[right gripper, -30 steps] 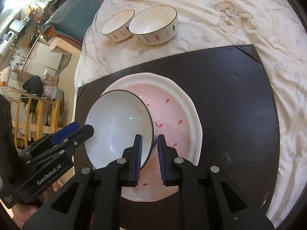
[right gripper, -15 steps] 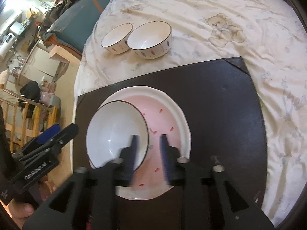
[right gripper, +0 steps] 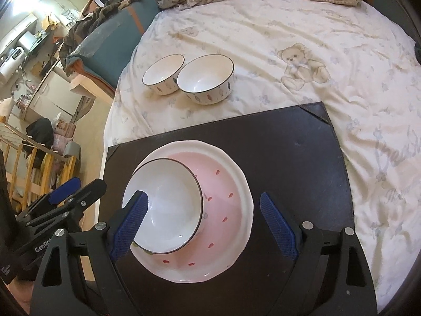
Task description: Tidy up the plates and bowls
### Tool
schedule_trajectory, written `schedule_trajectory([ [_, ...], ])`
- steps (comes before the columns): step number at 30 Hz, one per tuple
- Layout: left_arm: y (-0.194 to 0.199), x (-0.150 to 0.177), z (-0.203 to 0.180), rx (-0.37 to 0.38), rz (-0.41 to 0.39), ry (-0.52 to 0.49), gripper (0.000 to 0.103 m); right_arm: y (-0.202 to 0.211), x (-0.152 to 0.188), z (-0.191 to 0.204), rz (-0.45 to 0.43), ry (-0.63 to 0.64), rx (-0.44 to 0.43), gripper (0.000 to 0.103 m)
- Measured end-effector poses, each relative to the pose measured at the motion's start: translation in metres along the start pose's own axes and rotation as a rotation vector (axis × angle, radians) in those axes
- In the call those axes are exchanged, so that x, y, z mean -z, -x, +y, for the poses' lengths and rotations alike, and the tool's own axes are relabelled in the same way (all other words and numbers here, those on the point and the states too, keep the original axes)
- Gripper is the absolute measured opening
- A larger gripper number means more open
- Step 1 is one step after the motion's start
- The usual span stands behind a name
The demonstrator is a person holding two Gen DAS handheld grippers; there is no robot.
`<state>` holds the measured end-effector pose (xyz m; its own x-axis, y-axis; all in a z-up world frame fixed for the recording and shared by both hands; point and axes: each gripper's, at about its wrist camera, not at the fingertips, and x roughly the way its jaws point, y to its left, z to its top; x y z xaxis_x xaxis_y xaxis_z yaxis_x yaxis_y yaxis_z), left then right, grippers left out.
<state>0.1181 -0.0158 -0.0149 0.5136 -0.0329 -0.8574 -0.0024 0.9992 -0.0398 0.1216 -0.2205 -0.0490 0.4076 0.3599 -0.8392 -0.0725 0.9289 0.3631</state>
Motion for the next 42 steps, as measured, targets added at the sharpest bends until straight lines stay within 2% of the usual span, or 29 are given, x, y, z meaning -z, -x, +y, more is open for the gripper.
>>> schedule_trajectory([
  [8, 0.001, -0.020, -0.001, 0.022, -0.007, 0.009, 0.071, 0.013, -0.014, -0.005, -0.036, -0.032, -0.016, 0.090],
  [14, -0.014, -0.047, 0.008, 0.022, -0.017, 0.026, 0.071, 0.016, -0.045, -0.012, -0.059, -0.033, -0.017, 0.090],
  [16, -0.025, -0.056, 0.011, 0.015, -0.009, 0.032, 0.071, 0.014, -0.057, -0.022, -0.061, -0.076, -0.030, 0.090],
  [19, -0.041, -0.068, 0.016, 0.012, 0.011, 0.053, 0.071, 0.004, -0.073, -0.040, -0.047, -0.171, -0.069, 0.090],
  [24, -0.071, -0.093, 0.020, 0.044, 0.064, 0.092, 0.071, -0.022, -0.097, -0.060, -0.001, -0.259, -0.061, 0.090],
  [29, -0.108, -0.129, 0.013, 0.058, 0.116, 0.089, 0.070, -0.054, -0.127, -0.064, 0.051, -0.281, -0.073, 0.088],
  [33, -0.137, -0.152, -0.005, 0.075, 0.168, 0.062, 0.056, -0.084, -0.155, -0.061, 0.101, -0.253, -0.053, 0.077],
  [38, -0.164, -0.169, -0.026, 0.064, 0.207, 0.036, 0.049, -0.119, -0.177, -0.067, 0.147, -0.240, -0.022, 0.063],
  [40, -0.174, -0.172, -0.031, 0.045, 0.223, 0.033, 0.042, -0.132, -0.181, -0.069, 0.170, -0.253, -0.031, 0.050],
  [42, -0.186, -0.173, -0.034, 0.056, 0.254, 0.041, 0.033, -0.144, -0.186, -0.068, 0.190, -0.255, -0.031, 0.045],
])
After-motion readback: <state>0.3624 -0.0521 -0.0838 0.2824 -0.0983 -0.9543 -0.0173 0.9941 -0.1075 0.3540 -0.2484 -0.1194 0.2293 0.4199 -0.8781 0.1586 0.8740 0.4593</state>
